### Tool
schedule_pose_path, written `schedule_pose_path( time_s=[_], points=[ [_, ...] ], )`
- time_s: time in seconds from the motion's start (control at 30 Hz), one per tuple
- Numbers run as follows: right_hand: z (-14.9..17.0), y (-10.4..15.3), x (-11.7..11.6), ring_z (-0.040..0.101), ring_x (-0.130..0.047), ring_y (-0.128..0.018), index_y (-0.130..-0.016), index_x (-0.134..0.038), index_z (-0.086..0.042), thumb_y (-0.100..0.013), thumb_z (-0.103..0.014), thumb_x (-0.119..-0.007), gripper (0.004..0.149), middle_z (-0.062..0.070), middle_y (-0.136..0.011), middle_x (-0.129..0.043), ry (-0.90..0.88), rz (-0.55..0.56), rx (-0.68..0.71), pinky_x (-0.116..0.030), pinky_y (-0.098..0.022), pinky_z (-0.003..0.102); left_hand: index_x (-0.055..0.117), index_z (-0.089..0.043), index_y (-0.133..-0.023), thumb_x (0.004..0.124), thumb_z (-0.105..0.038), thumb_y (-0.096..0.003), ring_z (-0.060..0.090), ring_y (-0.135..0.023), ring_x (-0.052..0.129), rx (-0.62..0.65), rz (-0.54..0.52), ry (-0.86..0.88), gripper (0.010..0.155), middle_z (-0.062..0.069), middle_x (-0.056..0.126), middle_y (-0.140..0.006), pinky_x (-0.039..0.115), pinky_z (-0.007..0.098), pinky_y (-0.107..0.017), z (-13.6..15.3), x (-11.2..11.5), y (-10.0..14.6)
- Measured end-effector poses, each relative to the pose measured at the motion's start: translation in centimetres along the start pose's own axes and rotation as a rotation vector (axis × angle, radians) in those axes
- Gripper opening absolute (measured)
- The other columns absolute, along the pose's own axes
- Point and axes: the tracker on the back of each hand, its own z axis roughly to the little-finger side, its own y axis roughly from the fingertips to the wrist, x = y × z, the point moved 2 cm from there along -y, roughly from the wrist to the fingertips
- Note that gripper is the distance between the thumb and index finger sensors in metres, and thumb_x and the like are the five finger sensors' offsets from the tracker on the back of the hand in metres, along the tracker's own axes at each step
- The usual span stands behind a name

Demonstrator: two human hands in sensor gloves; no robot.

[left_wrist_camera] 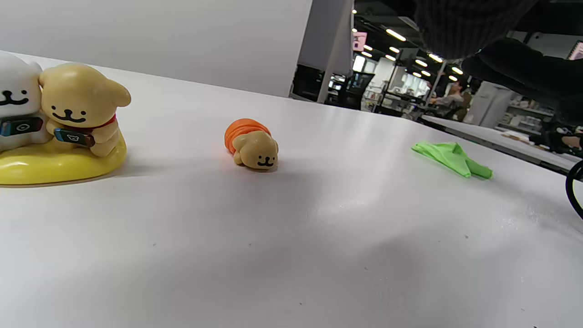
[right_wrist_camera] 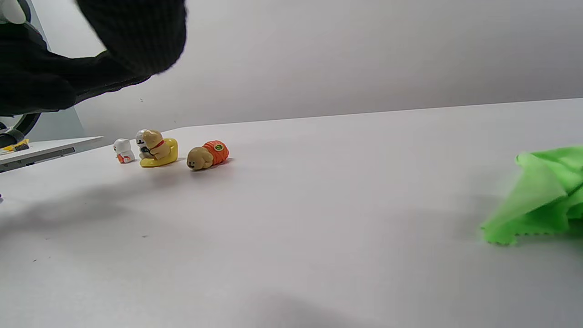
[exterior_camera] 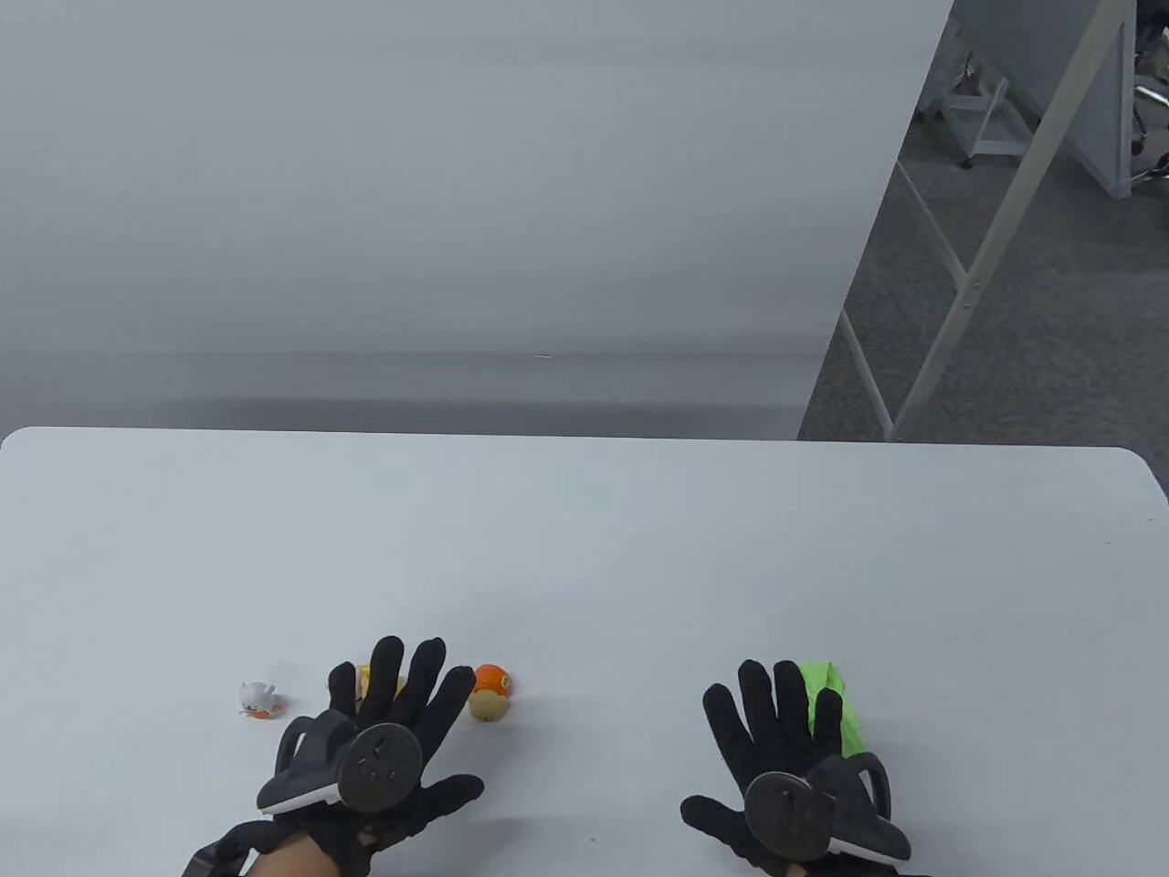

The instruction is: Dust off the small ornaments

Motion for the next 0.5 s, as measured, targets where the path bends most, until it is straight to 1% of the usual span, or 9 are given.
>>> schedule_pose_path(
  time_s=[0.5],
  points=[
    [0.26,0.06,-0.08,0.073,-0.004,-0.094,-0.114,-0.015,-0.005,-0.059,-0.064,-0.067,0.096,0.051,-0.113,-0.009,-0.010,-0.002,-0.017,-0.014,-0.056,0.088,0.009,-0.017,-0.118,0.060,-0.074,-0.0568,0.064,-0.101,-0.004,-0.004,0.005,0.003,0.098,0.022,-0.004,-0.118,0.006,0.086,-0.055,0.21,0.13,-0.09]
  ],
)
